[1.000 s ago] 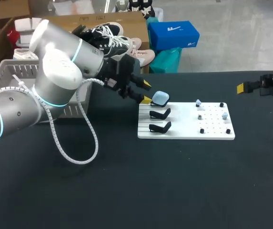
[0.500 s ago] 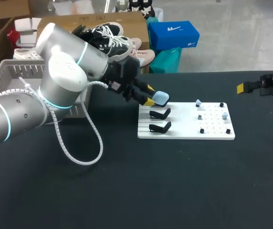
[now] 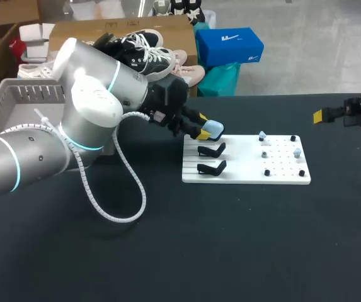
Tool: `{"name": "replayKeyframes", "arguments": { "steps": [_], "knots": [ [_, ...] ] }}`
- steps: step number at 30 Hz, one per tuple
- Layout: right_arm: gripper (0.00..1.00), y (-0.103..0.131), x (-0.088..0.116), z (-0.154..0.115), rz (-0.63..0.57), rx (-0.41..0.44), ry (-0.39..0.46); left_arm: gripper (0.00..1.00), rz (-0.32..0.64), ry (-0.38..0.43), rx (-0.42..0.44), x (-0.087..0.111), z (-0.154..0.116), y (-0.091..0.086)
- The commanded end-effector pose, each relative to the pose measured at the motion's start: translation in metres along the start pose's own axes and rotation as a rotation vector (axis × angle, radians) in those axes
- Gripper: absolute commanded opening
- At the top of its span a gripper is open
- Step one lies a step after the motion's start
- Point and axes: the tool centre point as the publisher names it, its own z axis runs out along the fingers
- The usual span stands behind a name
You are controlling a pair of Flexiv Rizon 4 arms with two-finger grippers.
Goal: Pick up each earbud case from the left stands, insert the matching earbuds, close the lid, and place the case in the box.
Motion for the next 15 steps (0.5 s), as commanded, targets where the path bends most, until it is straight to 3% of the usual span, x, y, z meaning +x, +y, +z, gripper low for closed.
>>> {"name": "replayKeyframes", "arguments": {
  "steps": [1,12,13,15],
  "knots": [
    [1.00,0.0000,0.0000,0.0000,0.000,0.000,0.000,0.49,0.000,-0.006,-0.008,0.0015,0.0021,0.0006],
    [1.00,0.0000,0.0000,0.0000,0.000,0.000,0.000,0.38,-0.005,-0.009,-0.011,0.0032,0.0057,0.0002],
    [1.00,0.0000,0.0000,0.0000,0.000,0.000,0.000,0.33,-0.006,-0.010,-0.011,0.0029,0.0059,-0.0003],
    [1.00,0.0000,0.0000,0.0000,0.000,0.000,0.000,0.00,-0.007,-0.014,-0.010,0.0017,0.0044,-0.0024]
  ]
}}
